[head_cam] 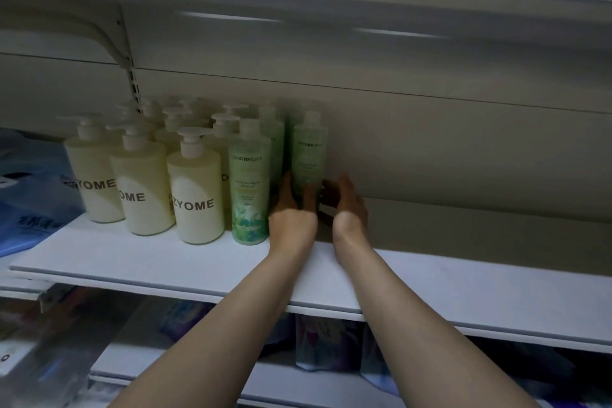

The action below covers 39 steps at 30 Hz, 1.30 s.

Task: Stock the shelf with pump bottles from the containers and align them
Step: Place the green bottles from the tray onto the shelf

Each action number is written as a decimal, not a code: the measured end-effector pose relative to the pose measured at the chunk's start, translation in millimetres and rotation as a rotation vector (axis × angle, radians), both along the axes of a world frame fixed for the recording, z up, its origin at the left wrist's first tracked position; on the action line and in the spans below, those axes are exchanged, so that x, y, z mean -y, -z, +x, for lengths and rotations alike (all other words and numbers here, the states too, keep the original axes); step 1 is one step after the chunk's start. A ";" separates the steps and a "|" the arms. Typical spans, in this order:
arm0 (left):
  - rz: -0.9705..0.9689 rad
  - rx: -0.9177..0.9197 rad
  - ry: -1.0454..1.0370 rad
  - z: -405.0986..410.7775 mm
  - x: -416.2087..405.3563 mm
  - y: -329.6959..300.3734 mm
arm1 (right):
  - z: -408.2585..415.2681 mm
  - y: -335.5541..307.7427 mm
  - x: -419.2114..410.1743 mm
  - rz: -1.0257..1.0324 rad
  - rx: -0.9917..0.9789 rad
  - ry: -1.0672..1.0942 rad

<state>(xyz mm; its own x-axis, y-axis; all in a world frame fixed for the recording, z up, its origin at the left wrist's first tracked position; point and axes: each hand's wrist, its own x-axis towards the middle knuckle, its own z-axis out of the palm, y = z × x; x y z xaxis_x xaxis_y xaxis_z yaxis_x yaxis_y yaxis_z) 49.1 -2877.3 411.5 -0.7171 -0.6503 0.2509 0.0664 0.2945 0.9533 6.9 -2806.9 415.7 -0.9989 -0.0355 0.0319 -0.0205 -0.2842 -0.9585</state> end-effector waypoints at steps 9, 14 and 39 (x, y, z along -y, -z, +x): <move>-0.019 0.074 0.020 -6.1 2.3 0.6 | -2.2 2.2 1.1 -0.001 -0.019 -0.025; -0.052 0.108 0.033 -8.4 2.0 0.6 | -2.8 4.1 0.8 0.011 -0.038 -0.024; -0.025 0.086 0.319 146.4 3.9 -4.9 | 122.2 -7.2 -29.3 0.329 -0.142 -0.043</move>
